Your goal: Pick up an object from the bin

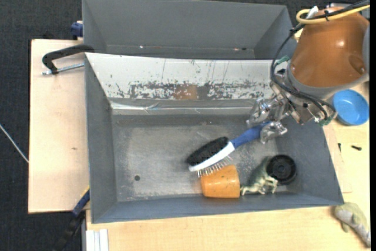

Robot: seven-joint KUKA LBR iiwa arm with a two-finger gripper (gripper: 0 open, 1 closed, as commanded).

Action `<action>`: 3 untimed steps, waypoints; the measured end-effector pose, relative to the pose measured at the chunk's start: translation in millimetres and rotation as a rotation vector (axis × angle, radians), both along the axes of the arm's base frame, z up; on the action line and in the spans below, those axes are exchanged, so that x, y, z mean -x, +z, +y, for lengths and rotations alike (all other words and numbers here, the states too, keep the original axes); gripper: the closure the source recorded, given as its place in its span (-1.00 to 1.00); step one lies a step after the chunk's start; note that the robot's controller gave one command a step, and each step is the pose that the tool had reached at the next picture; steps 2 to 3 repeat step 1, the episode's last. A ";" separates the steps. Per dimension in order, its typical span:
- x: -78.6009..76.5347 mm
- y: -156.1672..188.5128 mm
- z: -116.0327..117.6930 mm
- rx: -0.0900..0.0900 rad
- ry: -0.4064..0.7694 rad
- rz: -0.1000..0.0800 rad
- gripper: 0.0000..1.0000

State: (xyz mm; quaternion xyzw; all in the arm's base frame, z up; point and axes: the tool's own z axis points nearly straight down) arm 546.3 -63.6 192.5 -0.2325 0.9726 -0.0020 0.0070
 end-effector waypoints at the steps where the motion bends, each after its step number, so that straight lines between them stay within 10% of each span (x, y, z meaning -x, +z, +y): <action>1: -8.7 97.2 -2.7 0.001 0.007 -0.002 1.00; 3: -8.7 97.2 -2.7 0.001 0.007 -0.002 1.00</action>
Offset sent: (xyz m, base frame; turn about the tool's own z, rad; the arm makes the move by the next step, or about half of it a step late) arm 0.0060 -0.0031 0.0914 -0.0091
